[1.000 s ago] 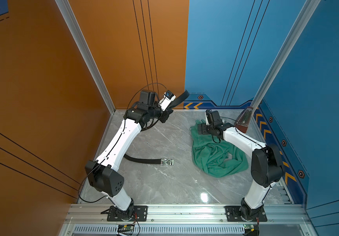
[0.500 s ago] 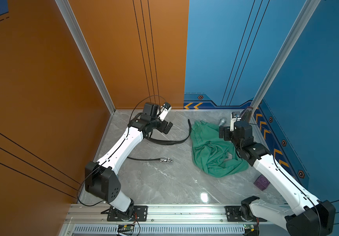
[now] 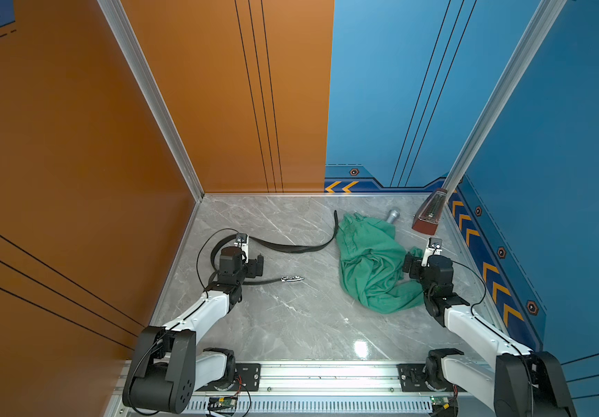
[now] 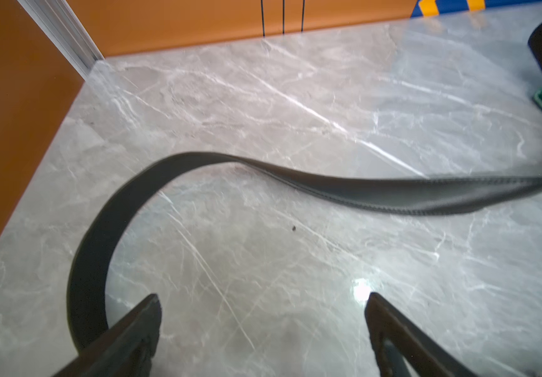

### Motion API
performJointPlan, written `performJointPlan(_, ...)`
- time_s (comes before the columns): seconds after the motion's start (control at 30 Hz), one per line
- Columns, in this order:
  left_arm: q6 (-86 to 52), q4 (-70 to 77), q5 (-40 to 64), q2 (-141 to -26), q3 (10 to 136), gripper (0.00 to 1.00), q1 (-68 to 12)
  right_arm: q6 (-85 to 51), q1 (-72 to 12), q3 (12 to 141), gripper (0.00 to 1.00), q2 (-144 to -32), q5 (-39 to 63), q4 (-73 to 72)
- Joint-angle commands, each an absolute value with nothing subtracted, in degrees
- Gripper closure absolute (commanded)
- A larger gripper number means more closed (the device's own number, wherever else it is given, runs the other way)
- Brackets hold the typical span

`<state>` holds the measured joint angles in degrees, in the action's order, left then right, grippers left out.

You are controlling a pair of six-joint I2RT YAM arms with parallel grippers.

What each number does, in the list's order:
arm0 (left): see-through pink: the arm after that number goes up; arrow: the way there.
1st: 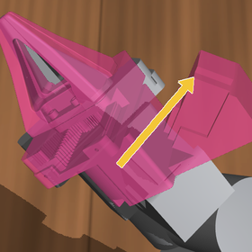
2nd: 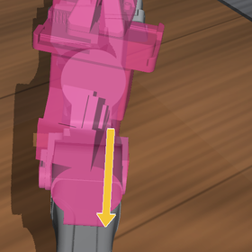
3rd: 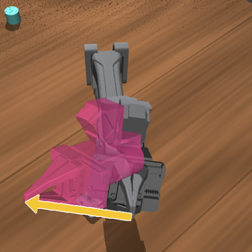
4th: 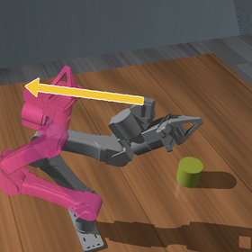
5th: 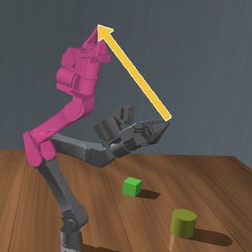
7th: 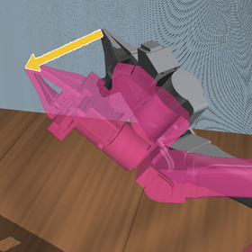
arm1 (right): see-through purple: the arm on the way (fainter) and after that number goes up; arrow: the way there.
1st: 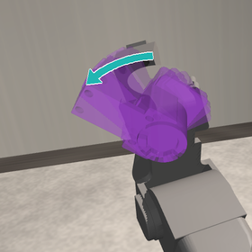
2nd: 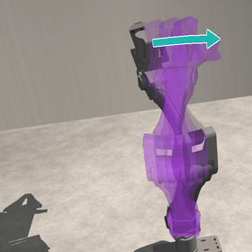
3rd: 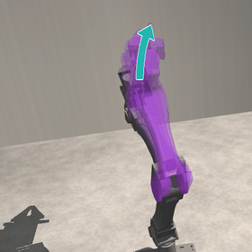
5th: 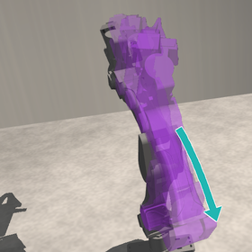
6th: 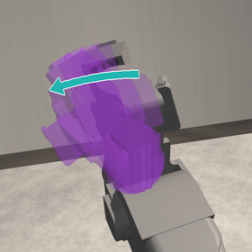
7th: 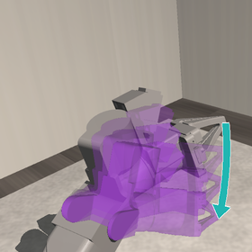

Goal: Remove the belt from the trousers
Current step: Reset both arms

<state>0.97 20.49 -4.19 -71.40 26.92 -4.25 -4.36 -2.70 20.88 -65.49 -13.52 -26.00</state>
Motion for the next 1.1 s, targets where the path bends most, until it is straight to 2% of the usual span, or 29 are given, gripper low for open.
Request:
performJointPlan(0.0,1.2,34.6,0.8,-76.0,23.3,0.02,-2.1,-5.1,-0.9,21.2,0.0,-71.4,-9.9,-38.7)
performJointPlan(0.1,4.5,40.0,3.3,-79.5,22.9,0.02,-1.7,-7.4,1.8,23.3,0.0,-74.2,-7.2,-35.4)
performJointPlan(0.17,3.9,43.0,3.5,-84.5,23.3,0.02,-1.0,-7.7,2.2,20.0,0.0,-78.2,-6.7,-43.9)
performJointPlan(0.23,1.5,51.5,1.4,-88.7,21.5,0.02,-0.1,-6.2,1.1,17.9,0.0,-83.5,-6.0,-52.5)
performJointPlan(0.3,-0.3,51.5,-0.6,-88.4,21.2,0.02,0.8,-2.2,-2.6,21.4,0.0,-87.1,-8.7,-49.2)
performJointPlan(0.53,-0.3,51.5,-3.8,-88.1,21.1,0.02,0.0,-3.5,-2.4,22.3,0.0,-86.9,-10.9,-47.1)
performJointPlan(1.07,-0.2,51.5,-3.2,-88.4,21.4,0.02,0.0,-3.5,-1.9,22.4,0.0,-86.9,-9.5,-46.8)
